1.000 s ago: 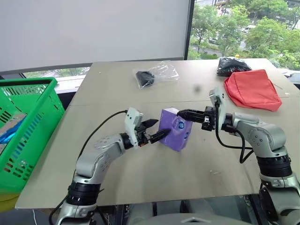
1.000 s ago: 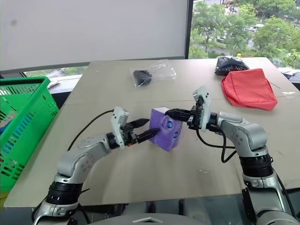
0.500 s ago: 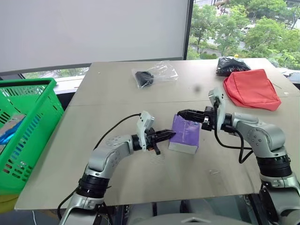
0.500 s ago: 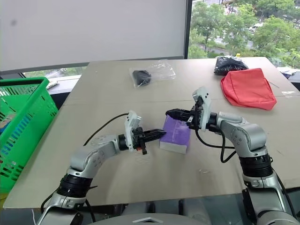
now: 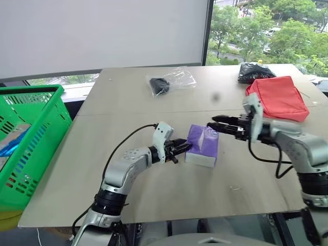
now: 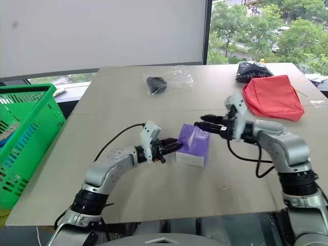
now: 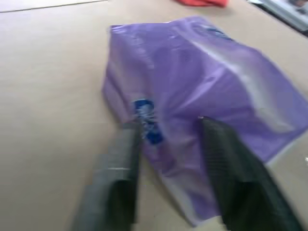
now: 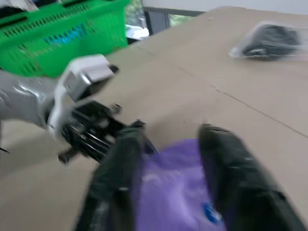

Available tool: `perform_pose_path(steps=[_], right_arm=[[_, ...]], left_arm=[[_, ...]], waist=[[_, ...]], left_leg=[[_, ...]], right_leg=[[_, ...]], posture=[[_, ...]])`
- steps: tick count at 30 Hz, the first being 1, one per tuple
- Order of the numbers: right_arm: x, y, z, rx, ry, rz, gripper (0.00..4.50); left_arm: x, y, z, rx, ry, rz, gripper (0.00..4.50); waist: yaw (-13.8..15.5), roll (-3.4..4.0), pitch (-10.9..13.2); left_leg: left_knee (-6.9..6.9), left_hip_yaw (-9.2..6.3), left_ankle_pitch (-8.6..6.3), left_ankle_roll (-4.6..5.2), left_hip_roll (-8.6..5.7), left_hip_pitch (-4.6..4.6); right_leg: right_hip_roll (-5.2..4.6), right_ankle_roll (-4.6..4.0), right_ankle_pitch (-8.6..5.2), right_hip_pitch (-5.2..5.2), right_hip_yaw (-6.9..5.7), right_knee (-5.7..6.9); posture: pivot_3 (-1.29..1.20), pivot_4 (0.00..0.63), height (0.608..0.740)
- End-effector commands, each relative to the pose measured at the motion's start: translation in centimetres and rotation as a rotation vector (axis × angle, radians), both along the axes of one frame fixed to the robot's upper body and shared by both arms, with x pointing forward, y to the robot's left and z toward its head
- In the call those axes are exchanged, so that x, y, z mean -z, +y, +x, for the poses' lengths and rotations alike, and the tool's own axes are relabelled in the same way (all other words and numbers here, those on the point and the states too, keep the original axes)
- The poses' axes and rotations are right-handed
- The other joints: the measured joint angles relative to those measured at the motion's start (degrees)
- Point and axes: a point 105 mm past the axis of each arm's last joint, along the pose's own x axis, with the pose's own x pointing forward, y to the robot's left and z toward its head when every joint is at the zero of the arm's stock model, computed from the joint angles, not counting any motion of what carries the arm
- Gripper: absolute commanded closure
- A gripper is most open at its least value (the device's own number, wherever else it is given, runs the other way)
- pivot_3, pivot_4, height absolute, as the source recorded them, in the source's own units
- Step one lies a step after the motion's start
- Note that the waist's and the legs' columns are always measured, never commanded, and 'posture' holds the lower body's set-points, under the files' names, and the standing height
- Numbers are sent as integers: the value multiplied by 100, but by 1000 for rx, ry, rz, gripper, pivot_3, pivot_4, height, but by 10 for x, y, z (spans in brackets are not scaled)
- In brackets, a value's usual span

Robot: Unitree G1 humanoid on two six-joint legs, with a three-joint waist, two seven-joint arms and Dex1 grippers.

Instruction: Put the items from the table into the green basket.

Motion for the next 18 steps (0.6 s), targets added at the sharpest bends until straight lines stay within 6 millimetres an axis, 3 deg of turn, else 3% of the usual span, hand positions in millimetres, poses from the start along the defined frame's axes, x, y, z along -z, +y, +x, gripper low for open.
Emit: perform_pose_path(steps=[1,3,6,11,18], right_arm=[[-16,-20,-14,-47,-68,-27,1085],[-12,-33,-30,-108,-71,-113,1085],[-5,-49,-48,-171,-57,-217,1085],[-9,-56,-52,-211,-139,-274,1085],[-9,-55,-51,-222,-187,-288,1085]], left_arm=[[-46,-3,-5,-15,-119,-94,2148],[-50,-2,-7,-46,-109,-85,2148],[-41,-3,-9,-87,-35,-64,2148],[-11,-16,-11,-83,141,-12,2148],[16,-31,-4,-90,263,53,2148]], waist=[[-6,0,1],[-5,2,1],[-3,4,0],[-112,1,2],[-147,4,0]], left_leg=[[0,1,0,1,1,-1],[-1,0,-1,2,4,-2],[-2,-1,-3,5,2,3],[12,8,-3,5,0,8],[19,2,-3,4,-9,7]], right_leg=[[0,0,0,-1,0,0],[2,0,-1,-2,0,0],[4,8,-6,3,-1,-1],[8,15,-6,6,6,5],[12,15,-6,11,3,3]], posture=[[-84,0,740],[-89,0,740],[-95,0,740],[-108,0,740],[-133,0,740]])
